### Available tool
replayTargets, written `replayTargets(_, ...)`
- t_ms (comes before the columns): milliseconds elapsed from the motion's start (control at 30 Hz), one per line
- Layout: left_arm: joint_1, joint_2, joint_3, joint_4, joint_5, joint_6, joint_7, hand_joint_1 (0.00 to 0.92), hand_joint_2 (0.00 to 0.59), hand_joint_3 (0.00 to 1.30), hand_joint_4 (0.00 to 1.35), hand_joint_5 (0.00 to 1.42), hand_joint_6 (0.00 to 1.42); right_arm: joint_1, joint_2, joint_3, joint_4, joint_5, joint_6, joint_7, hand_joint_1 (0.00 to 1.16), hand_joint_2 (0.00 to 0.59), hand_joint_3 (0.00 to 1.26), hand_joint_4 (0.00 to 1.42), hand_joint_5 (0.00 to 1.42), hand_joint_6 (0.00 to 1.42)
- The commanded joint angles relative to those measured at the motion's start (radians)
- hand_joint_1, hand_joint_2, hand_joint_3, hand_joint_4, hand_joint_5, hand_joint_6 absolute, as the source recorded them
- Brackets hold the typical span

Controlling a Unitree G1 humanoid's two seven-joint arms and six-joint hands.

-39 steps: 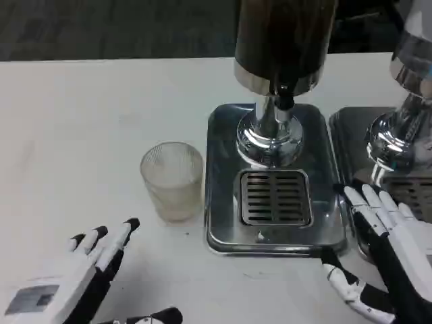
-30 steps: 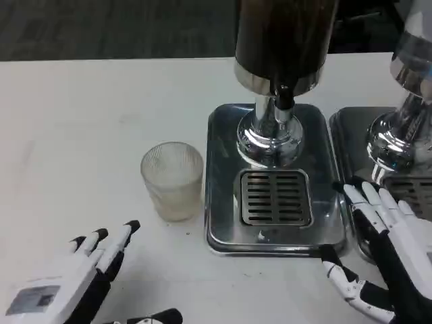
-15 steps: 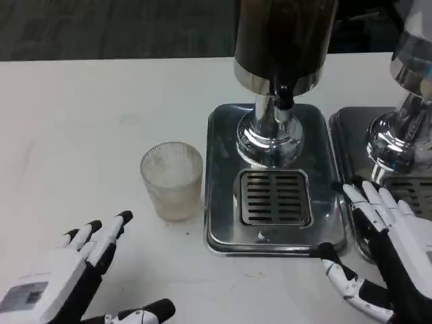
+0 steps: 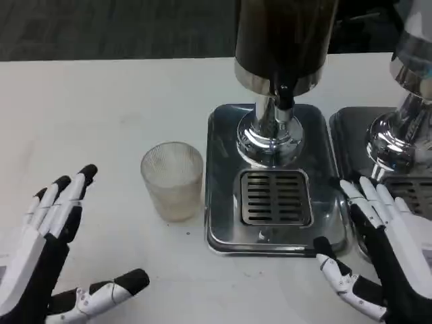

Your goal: Grasp the cup under the faucet to collect the drink, then remove the cup.

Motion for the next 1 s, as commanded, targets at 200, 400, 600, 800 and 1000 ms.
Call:
replayTargets(200, -0.169, -0.011, -0.029, 0.232, -0.027, -0.064, 0.089, 0.004, 0.000, 0.00, 0.00, 0.01, 0.00, -0.031, 0.011, 0.028, 0.010, -0.005, 0.001, -0.029, 0.41, 0.458, 0.12, 0.02, 0.00, 0.00)
replayTargets(400, -0.290, -0.002, -0.054, 0.398, -0.044, -0.097, 0.118, 0.049, 0.000, 0.00, 0.00, 0.05, 0.06, -0.038, 0.018, 0.043, 0.016, -0.007, 0.004, -0.042, 0.41, 0.459, 0.13, 0.04, 0.00, 0.00)
replayTargets(600, -0.396, 0.014, -0.093, 0.522, -0.032, -0.103, 0.129, 0.092, 0.000, 0.00, 0.00, 0.09, 0.10, -0.038, 0.031, 0.067, 0.014, -0.016, 0.008, -0.055, 0.40, 0.459, 0.14, 0.06, 0.00, 0.00)
replayTargets(800, -0.482, 0.035, -0.138, 0.611, -0.011, -0.083, 0.141, 0.107, 0.000, 0.00, 0.00, 0.12, 0.12, -0.046, 0.043, 0.083, 0.017, -0.025, 0.004, -0.065, 0.41, 0.467, 0.16, 0.09, 0.01, 0.00)
replayTargets(1000, -0.574, 0.051, -0.182, 0.718, -0.010, -0.064, 0.133, 0.126, 0.000, 0.00, 0.00, 0.15, 0.15, -0.055, 0.050, 0.101, 0.021, -0.029, 0.003, -0.080, 0.42, 0.467, 0.16, 0.10, 0.01, 0.00)
